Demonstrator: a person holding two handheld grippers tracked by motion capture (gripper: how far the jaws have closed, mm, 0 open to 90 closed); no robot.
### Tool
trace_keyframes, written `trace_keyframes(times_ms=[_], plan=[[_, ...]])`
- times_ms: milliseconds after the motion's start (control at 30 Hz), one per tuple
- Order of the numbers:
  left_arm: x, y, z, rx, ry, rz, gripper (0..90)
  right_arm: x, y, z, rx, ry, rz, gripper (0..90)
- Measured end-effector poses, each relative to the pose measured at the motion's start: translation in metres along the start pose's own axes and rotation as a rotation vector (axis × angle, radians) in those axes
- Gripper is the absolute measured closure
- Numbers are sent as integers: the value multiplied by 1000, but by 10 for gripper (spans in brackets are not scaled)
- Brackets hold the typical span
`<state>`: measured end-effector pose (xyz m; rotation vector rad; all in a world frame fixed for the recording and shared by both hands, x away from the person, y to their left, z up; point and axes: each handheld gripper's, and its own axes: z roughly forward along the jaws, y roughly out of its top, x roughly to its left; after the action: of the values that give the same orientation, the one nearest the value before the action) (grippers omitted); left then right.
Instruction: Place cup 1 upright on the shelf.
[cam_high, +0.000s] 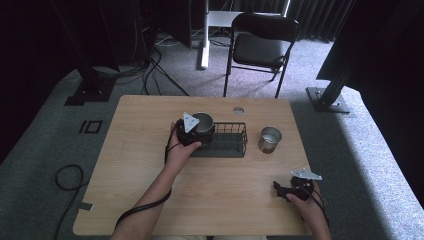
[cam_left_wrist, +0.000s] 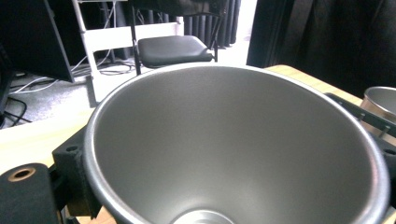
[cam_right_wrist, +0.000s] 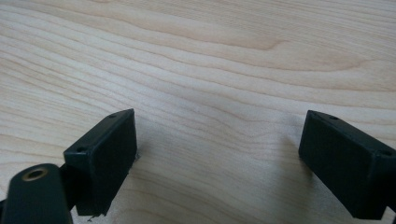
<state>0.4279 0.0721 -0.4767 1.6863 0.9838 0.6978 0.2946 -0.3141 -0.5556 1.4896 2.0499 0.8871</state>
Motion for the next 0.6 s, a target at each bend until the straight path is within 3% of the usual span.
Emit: trace_keyframes(times_ms=[167,400,600], plan=[[-1,0,-5,12,-15,18,95,0,0,0,0,0,0,110],[0,-1,-11,19,-17,5,95,0,0,0,0,0,0,110],[0,-2,-17,22,-24,39,95,0,0,0,0,0,0,110]])
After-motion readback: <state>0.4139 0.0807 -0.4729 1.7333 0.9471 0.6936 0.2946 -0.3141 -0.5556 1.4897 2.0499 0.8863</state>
